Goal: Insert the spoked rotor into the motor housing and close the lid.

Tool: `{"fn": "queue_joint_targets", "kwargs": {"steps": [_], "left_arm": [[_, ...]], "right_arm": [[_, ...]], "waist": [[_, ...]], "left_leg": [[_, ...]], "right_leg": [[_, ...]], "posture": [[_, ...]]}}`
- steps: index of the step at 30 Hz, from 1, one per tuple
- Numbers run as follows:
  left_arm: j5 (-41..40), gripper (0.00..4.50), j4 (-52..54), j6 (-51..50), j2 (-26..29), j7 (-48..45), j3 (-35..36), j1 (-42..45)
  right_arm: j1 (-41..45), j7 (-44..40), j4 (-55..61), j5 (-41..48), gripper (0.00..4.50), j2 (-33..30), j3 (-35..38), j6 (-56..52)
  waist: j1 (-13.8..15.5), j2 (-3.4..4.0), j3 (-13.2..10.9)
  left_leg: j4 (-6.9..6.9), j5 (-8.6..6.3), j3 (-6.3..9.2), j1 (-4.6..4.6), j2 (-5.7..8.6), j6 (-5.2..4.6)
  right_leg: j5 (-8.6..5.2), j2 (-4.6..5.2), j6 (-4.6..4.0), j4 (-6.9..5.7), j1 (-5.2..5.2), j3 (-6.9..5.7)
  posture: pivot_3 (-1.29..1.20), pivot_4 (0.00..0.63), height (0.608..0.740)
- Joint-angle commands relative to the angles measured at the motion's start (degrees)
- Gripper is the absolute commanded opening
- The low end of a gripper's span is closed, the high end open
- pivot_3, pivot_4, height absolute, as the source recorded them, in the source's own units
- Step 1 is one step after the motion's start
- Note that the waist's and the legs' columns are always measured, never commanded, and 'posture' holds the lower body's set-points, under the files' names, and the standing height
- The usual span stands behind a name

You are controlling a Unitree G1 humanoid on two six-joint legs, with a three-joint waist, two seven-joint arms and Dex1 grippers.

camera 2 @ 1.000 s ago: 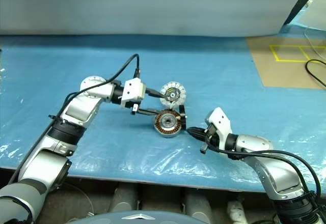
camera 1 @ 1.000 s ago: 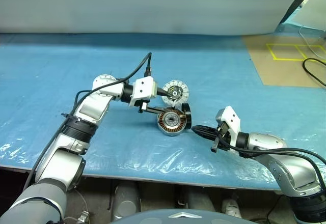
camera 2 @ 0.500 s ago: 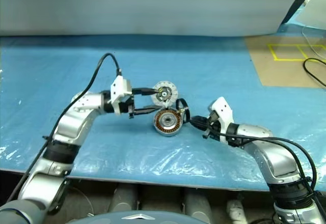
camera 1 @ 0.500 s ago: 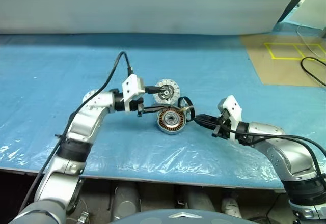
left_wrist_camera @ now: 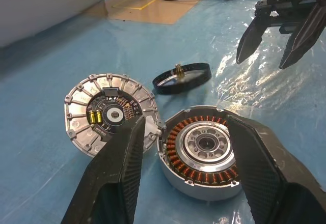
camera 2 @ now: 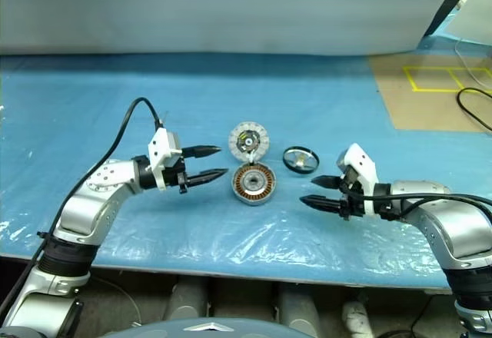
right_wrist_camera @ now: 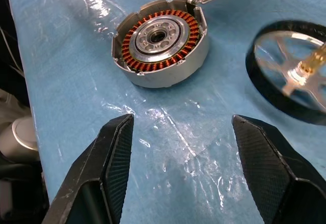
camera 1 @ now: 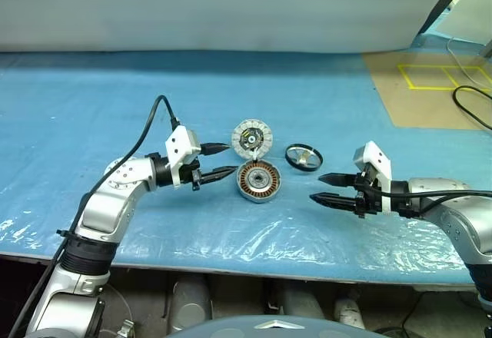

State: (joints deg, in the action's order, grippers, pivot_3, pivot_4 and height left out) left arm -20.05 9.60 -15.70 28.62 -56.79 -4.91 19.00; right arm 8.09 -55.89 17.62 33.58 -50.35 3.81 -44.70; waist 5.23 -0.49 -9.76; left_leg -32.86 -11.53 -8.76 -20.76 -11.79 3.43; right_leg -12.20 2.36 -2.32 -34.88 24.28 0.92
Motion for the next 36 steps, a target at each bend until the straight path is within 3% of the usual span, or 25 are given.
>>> {"fn": "queue_joint_targets", "kwargs": {"steps": [1,3,6,9,15,22,28,36], "left_arm": [[-0.06,2.68,0.79,1.14,-0.37,0.61,-0.05,1.02],[-0.16,2.68,0.76,1.09,-0.55,0.74,-0.15,0.94],[0.24,2.68,0.65,1.46,-0.69,0.55,-0.74,0.34],[0.79,2.68,0.63,1.92,-1.11,0.56,-1.75,-0.08],[2.34,2.68,0.07,3.23,-2.77,1.93,-3.52,0.50],[3.09,2.68,2.67,3.53,-3.07,4.00,-3.90,-1.78],[3.30,2.68,4.47,2.97,-2.98,5.37,-4.05,-3.15],[3.32,2.68,4.59,2.94,-2.58,5.35,-4.14,-3.08]], "right_arm": [[3.72,3.90,-3.56,-4.32,3.21,2.08,1.93,6.71],[4.48,4.36,-4.96,-8.63,3.21,1.75,0.13,11.37],[7.16,1.50,-3.37,-7.16,3.21,1.64,-1.09,10.26],[14.20,-0.49,-6.32,-8.83,3.21,2.57,-4.00,11.67],[31.57,-5.13,-30.32,-16.95,3.21,7.06,-11.12,18.75],[37.68,-13.42,-49.32,-23.90,3.21,8.90,-15.93,27.86],[36.73,-17.44,-51.49,-26.25,3.21,9.83,-16.74,30.26],[34.19,-24.13,-39.67,-25.28,3.21,6.75,-15.87,31.15]], "waist": [[0.00,0.00,0.00],[0.05,0.03,0.02],[0.11,0.03,0.02],[-0.24,0.04,0.02],[-1.32,0.03,0.02],[-1.22,0.03,0.02],[-1.23,0.03,0.02],[-1.20,0.03,0.02]], "left_leg": [[-0.01,0.00,0.00,0.03,0.00,0.00],[-0.07,0.00,-0.01,0.03,0.01,0.00],[-0.05,0.00,0.00,0.01,0.00,0.00],[-0.05,0.00,0.00,0.02,0.00,0.00],[-0.20,0.07,-0.02,0.07,0.00,-0.12],[-0.25,0.24,-0.02,-0.28,0.00,-0.42],[-0.32,0.23,-0.01,-0.34,-0.14,-0.46],[-0.47,0.20,0.00,-0.28,-0.18,-0.71]], "right_leg": [[0.00,0.00,-0.01,0.00,0.00,0.00],[0.02,0.02,-0.03,-0.02,0.01,0.00],[0.02,0.00,-0.03,-0.02,0.02,-0.02],[0.02,0.00,-0.03,-0.02,0.02,-0.01],[0.07,0.03,-0.11,-0.24,0.02,-0.02],[0.07,0.07,-0.17,-0.28,0.16,-0.14],[-0.03,0.09,-0.35,-0.49,0.26,-0.45],[-0.04,0.17,-0.43,-0.69,0.26,-0.59]], "posture": [[0.00,0.150,0.740],[0.00,0.150,0.740],[0.00,0.150,0.740],[0.00,0.150,0.740],[0.00,0.150,0.740],[0.00,0.150,0.740],[0.00,0.150,0.740],[0.00,0.150,0.740]]}}
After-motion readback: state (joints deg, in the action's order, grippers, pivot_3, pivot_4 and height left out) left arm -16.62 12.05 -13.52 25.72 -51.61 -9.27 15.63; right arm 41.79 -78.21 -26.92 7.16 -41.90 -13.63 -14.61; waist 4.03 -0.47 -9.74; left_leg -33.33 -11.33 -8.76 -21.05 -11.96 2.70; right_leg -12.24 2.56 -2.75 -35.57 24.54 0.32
